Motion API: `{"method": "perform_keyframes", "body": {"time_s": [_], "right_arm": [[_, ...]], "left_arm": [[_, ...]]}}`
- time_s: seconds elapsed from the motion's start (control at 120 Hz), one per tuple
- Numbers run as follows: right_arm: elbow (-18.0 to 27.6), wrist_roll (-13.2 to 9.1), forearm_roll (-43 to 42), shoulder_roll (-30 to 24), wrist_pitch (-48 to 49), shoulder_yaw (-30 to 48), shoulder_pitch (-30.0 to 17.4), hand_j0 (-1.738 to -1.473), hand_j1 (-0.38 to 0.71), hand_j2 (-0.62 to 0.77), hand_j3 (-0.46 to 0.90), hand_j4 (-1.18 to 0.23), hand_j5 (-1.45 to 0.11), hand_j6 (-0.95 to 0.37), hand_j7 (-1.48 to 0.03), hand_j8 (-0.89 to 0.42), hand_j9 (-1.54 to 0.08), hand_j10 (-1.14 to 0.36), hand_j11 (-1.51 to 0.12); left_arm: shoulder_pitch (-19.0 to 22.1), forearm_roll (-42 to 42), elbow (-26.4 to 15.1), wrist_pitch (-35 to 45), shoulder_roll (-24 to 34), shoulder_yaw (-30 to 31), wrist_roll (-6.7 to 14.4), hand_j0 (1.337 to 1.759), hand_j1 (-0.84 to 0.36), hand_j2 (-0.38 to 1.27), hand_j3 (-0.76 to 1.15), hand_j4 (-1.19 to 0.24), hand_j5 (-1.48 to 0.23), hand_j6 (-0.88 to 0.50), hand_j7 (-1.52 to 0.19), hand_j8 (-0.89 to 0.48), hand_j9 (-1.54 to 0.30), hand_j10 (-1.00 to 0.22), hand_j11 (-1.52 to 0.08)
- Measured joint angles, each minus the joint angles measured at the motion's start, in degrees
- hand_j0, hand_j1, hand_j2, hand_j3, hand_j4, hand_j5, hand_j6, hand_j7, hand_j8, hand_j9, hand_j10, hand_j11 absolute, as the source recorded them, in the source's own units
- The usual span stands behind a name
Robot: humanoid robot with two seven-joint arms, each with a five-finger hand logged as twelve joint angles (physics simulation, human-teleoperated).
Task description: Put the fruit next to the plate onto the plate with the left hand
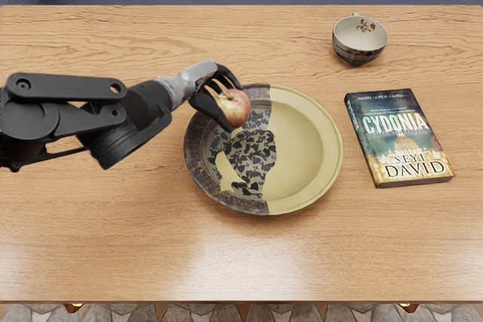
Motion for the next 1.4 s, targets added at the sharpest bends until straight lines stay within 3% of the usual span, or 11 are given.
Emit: {"method": "perform_keyframes", "body": {"time_s": [0.358,0.558,0.75,0.9,0.983,1.1,1.258,1.4], "right_arm": [[0.0,0.0,0.0,0.0,0.0,0.0,0.0,-1.658,-0.35,0.00,0.00,0.00,0.00,0.00,0.00,0.00,0.00,0.00,0.00],[0.0,0.0,0.0,0.0,0.0,0.0,0.0,-1.658,-0.35,0.00,0.00,0.00,0.00,0.00,0.00,0.00,0.00,0.00,0.00],[0.0,0.0,0.0,0.0,0.0,0.0,0.0,-1.658,-0.35,0.00,0.00,0.00,0.00,0.00,0.00,0.00,0.00,0.00,0.00],[0.0,0.0,0.0,0.0,0.0,0.0,0.0,-1.658,-0.35,0.00,0.00,0.00,0.00,0.00,0.00,0.00,0.00,0.00,0.00],[0.0,0.0,0.0,0.0,0.0,0.0,0.0,-1.658,-0.35,0.00,0.00,0.00,0.00,0.00,0.00,0.00,0.00,0.00,0.00],[0.0,0.0,0.0,0.0,0.0,0.0,0.0,-1.658,-0.35,0.00,0.00,0.00,0.00,0.00,0.00,0.00,0.00,0.00,0.00],[0.0,0.0,0.0,0.0,0.0,0.0,0.0,-1.658,-0.35,0.00,0.00,0.00,0.00,0.00,0.00,0.00,0.00,0.00,0.00],[0.0,0.0,0.0,0.0,0.0,0.0,0.0,-1.658,-0.35,0.00,0.00,0.00,0.00,0.00,0.00,0.00,0.00,0.00,0.00]], "left_arm": [[2.1,0.0,2.1,0.0,-2.8,0.1,-0.1,1.658,-0.26,0.53,0.00,-0.55,-0.80,-0.40,-0.77,-0.46,-0.77,-0.59,-0.77],[2.9,-0.1,2.8,0.0,-4.1,0.1,-0.2,1.658,-0.23,0.42,0.00,-0.53,-0.73,-0.41,-0.70,-0.47,-0.71,-0.54,-0.70],[2.7,-1.3,3.0,0.0,-4.9,0.2,-0.3,1.658,-0.12,0.21,0.00,-0.41,-0.55,-0.36,-0.54,-0.39,-0.54,-0.42,-0.54],[0.2,-1.4,2.7,-0.6,-4.7,0.2,0.0,1.658,-0.04,0.13,0.00,-0.33,-0.44,-0.31,-0.44,-0.32,-0.44,-0.34,-0.44],[-1.9,-1.4,2.6,-1.5,-3.8,0.2,0.0,1.658,0.06,0.09,0.00,-0.24,-0.32,-0.23,-0.32,-0.24,-0.32,-0.25,-0.32],[-4.0,-1.5,4.5,-13.6,1.7,-0.3,-0.2,1.658,0.18,0.05,0.00,-0.15,-0.19,-0.14,-0.19,-0.14,-0.19,-0.15,-0.19],[-4.0,-1.6,6.9,-34.1,14.5,-1.2,-1.5,1.658,0.26,0.03,0.00,-0.08,-0.10,-0.07,-0.10,-0.07,-0.10,-0.08,-0.10],[-2.0,-1.6,7.3,-47.5,22.9,-3.1,-2.3,1.658,0.30,0.01,0.00,-0.05,-0.06,-0.04,-0.06,-0.04,-0.06,-0.05,-0.06]]}}
